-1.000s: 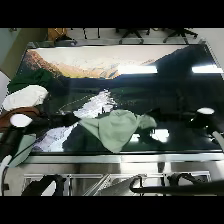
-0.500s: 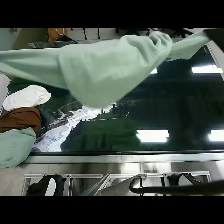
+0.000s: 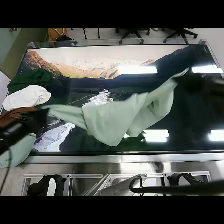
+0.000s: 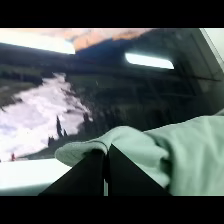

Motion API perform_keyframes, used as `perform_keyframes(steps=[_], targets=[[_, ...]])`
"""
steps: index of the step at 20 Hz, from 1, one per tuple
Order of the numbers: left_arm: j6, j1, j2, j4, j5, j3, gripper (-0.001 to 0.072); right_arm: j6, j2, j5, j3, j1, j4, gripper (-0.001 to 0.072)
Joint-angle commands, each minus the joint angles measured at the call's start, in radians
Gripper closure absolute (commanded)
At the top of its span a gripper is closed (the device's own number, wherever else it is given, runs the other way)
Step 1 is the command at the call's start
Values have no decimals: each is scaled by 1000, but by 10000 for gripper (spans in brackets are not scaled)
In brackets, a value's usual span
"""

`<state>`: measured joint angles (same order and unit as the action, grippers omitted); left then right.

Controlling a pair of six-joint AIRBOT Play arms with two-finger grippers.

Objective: Fold the shirts.

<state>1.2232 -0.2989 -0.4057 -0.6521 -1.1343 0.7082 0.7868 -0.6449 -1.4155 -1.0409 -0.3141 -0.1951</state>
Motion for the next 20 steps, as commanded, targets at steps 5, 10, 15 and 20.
perform_keyframes(steps=[5,10,15,20], targets=[[-41,185,-79,68,350,-443,695,-85,-109,220,463,156,-103,693],[-80,180,-294,-69,240,-285,14,-85,-163,285,460,122,-128,693],[-50,214,-478,-51,-104,-123,14,-85,-167,287,460,85,-154,693],[1,585,-609,-25,206,-286,15,-85,-167,286,460,85,-153,693]])
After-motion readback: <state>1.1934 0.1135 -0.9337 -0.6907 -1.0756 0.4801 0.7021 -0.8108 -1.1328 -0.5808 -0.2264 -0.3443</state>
